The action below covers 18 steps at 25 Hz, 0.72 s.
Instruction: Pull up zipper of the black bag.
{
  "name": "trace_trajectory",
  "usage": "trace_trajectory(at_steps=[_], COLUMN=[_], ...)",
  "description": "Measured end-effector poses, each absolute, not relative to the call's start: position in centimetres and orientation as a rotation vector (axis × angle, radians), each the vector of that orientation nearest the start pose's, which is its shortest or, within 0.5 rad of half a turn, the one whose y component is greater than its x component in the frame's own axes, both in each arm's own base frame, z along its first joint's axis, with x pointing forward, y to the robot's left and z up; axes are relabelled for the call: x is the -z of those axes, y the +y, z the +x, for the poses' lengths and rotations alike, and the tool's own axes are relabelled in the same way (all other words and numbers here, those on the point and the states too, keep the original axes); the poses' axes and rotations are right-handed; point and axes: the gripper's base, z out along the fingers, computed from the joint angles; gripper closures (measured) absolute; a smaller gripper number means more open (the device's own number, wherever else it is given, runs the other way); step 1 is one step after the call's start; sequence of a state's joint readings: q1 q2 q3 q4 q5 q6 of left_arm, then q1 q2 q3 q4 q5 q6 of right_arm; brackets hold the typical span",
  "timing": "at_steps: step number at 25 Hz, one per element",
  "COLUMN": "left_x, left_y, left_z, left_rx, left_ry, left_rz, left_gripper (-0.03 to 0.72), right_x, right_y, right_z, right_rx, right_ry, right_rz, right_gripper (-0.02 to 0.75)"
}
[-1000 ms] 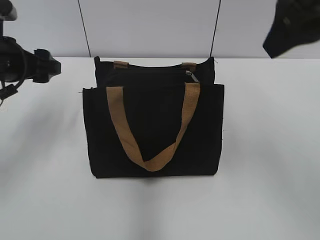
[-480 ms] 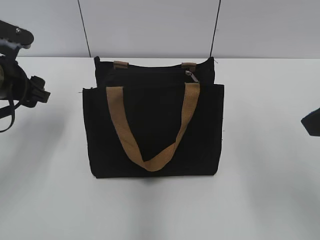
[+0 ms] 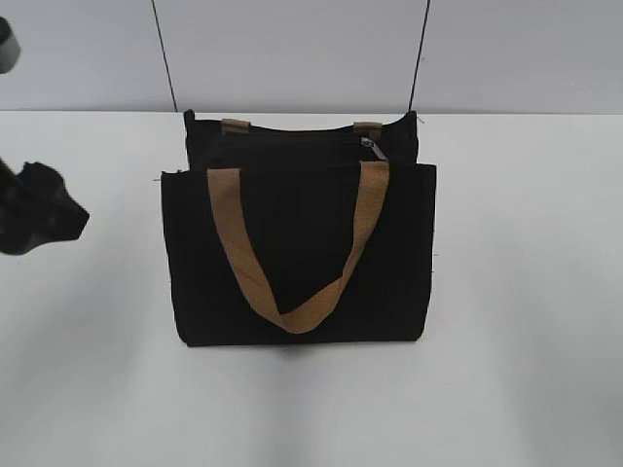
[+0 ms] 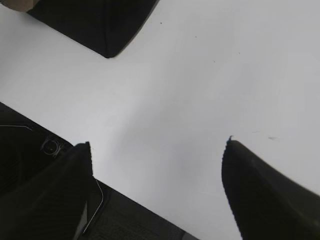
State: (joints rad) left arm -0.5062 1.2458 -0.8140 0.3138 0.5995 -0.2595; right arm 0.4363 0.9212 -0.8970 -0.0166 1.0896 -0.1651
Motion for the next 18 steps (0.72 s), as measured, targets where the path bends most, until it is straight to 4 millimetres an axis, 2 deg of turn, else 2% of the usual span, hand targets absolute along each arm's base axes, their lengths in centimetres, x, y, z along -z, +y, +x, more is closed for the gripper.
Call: trace_trajectory(at_steps=[3,4,8,10,15,18], left_x=[-28.9,-29.4,-31.5,-32.7,-31.5,-29.8], left_y=[-10.1,-9.9,-7.8,-6.2,-3.5,-2.2], left_z=[18.5,17.4,12.9,10.1,5.5,3.4], left_rx=[0.122,0.150,0.217,0.239,0.251,0.264], left_ry=[2.450,2.473,2.501,2.439,2.353,2.299], left_rz=[0.600,0.608,0.633,0.651,0.685,0.677], left_gripper=[0.076,0.076,0.084,0.090,0.097,0.100], right_x=[-33.4,-33.6,-31.7,-30.5,-26.9,-26.4], right_y=[5.6,5.0,3.9,3.3,2.0,1.6], right_z=[12.4,11.1,8.2,6.9,4.1,3.2], right_rx=[-0.077,-0.083,-0.109,-0.115,-0.121,-0.128], right_ry=[2.453,2.423,2.434,2.432,2.450,2.422], right_rz=[-0.777,-0.767,-0.765,-0.758,-0.758,-0.747], right_gripper=[0.125,0.124,0.124,0.124,0.124,0.125])
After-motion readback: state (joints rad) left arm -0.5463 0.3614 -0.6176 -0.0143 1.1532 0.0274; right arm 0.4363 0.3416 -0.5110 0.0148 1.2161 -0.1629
